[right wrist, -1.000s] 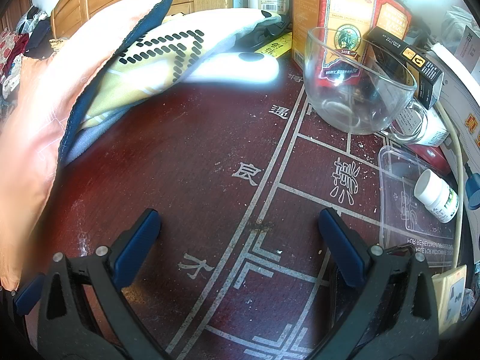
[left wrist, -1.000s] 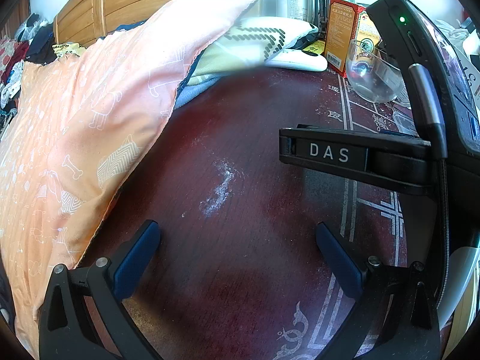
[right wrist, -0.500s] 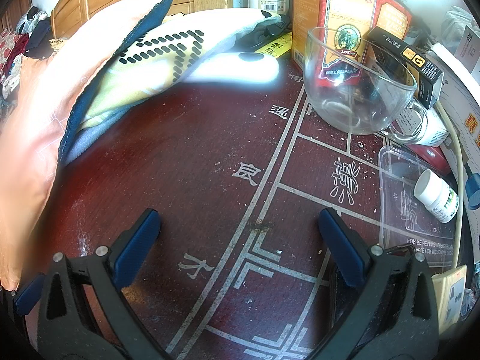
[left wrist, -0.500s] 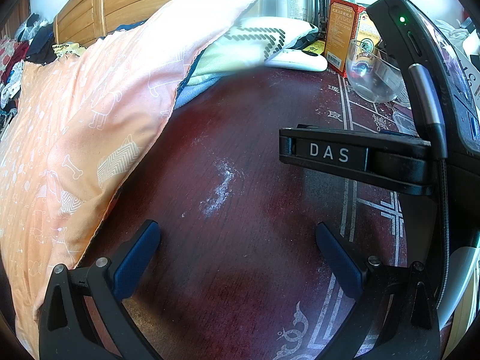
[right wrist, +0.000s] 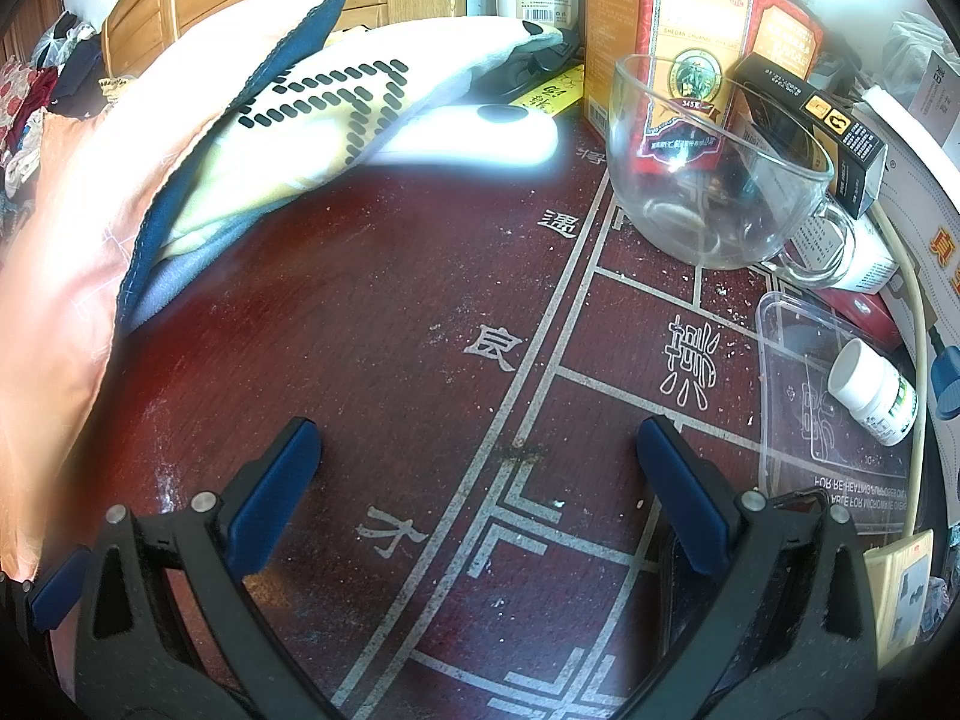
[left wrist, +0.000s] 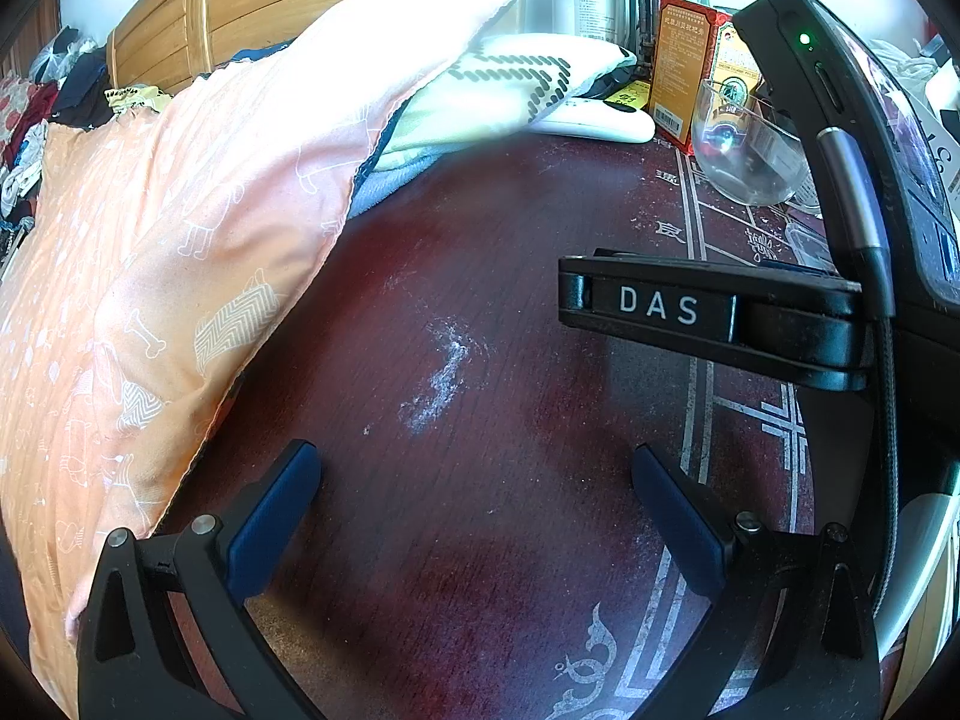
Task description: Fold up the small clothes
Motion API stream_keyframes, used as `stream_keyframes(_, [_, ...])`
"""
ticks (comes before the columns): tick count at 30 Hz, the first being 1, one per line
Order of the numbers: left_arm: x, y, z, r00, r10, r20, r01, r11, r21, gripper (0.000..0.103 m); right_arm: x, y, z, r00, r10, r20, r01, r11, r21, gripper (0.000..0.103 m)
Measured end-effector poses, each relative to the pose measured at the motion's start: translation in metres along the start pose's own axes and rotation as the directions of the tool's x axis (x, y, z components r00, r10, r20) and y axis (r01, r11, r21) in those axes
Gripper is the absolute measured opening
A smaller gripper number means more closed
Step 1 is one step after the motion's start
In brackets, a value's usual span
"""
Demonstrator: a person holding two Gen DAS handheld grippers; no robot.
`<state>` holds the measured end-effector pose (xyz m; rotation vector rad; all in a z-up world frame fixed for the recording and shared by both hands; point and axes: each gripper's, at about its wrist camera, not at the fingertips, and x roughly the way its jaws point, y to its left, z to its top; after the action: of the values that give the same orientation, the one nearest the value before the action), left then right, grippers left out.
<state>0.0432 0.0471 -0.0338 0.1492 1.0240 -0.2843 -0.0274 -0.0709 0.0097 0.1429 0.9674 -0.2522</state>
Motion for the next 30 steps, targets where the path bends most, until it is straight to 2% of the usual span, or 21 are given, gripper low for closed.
stream_keyframes(30, [-0.0003, 0.0005, -0.0002, 1.000, 0.000, 0.000, 0.000, 1.000, 0.000, 0.103, 0.0035, 0.0002, 0.0013, 1.000, -0.001, 0.000, 0.001, 1.000, -0.001, 0.103])
